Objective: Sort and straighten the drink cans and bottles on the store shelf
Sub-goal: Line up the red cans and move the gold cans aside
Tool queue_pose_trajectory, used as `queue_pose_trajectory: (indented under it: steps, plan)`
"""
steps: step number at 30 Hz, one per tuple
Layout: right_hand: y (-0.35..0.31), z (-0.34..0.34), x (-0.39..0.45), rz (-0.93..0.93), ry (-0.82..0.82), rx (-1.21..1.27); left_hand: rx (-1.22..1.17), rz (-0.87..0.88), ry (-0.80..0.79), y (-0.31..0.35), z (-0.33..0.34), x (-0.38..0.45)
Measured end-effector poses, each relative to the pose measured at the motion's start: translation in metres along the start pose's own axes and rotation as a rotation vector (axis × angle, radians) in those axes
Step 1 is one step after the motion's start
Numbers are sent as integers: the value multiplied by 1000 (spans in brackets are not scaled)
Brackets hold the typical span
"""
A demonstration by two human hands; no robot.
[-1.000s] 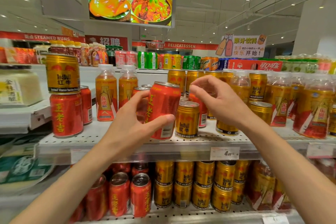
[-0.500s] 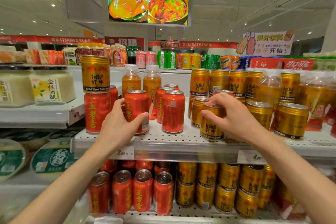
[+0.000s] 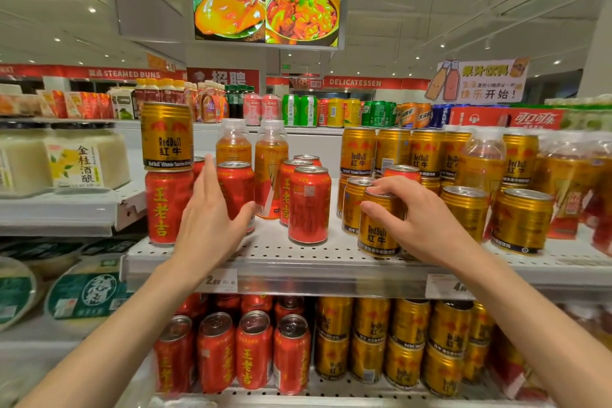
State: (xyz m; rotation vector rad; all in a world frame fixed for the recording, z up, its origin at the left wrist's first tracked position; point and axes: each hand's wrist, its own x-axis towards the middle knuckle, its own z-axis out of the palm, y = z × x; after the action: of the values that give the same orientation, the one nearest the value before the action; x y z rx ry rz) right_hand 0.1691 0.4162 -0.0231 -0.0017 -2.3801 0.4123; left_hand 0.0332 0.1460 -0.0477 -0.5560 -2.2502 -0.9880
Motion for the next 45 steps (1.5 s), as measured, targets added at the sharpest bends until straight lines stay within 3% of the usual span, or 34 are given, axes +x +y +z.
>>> queue_pose_trajectory:
  steps: [3, 7, 11, 18, 29, 37, 45]
  plan:
    - [5, -12, 2, 15, -8, 78, -6, 260, 138, 16, -4, 2]
    - [16, -35, 19, 87, 155, -25, -12, 461, 3, 47, 9, 6]
    - [30, -39, 36, 188, -8, -242, -89, 409, -100, 59, 26, 10]
    - [34, -36, 44, 265, -145, -255, -207, 362, -122, 70, 32, 10]
    - [32, -38, 37, 248, -82, -127, -261, 414, -156, 81, 46, 5]
    - [24, -68, 26, 200, 73, -5, -260, 403, -118, 79, 43, 5]
    - [12, -90, 17, 213, 18, 102, -225, 357, -114, 62, 29, 10]
